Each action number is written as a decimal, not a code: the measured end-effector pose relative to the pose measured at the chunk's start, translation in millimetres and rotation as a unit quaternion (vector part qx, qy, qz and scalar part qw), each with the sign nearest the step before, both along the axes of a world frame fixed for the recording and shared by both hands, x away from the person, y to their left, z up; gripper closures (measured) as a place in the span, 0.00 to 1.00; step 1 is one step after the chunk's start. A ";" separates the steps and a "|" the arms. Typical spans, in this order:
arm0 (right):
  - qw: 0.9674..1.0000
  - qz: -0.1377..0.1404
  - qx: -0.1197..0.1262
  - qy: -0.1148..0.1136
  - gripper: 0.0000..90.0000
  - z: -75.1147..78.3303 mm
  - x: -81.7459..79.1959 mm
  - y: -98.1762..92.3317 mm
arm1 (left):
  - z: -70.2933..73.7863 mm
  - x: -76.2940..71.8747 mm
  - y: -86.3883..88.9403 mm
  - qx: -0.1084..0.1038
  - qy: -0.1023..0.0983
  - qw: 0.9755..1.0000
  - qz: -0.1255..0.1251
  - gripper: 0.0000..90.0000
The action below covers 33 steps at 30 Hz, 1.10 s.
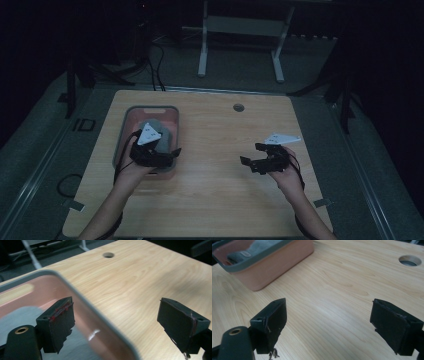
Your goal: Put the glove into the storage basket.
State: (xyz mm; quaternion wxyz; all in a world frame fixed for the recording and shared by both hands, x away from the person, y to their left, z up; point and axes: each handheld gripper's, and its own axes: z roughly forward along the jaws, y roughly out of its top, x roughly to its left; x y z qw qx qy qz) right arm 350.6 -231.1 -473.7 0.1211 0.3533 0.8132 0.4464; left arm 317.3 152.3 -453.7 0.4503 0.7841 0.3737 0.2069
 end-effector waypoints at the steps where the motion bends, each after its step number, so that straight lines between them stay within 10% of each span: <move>1: 1.000 -0.001 0.001 0.000 0.15 -0.9 -0.7 -2.8 | -0.5 -0.4 -2.8 -0.002 0.001 1.000 -0.003 0.16; 20: 1.000 0.003 -0.009 0.005 0.15 -20.3 -14.4 -22.0 | -32.3 -14.2 -64.5 -0.008 -0.001 0.994 -0.105 0.16; 33: 1.000 0.008 -0.015 0.007 0.15 -35.7 -25.6 -36.5 | -63.1 -25.5 -87.7 -0.009 0.018 0.993 -0.121 0.16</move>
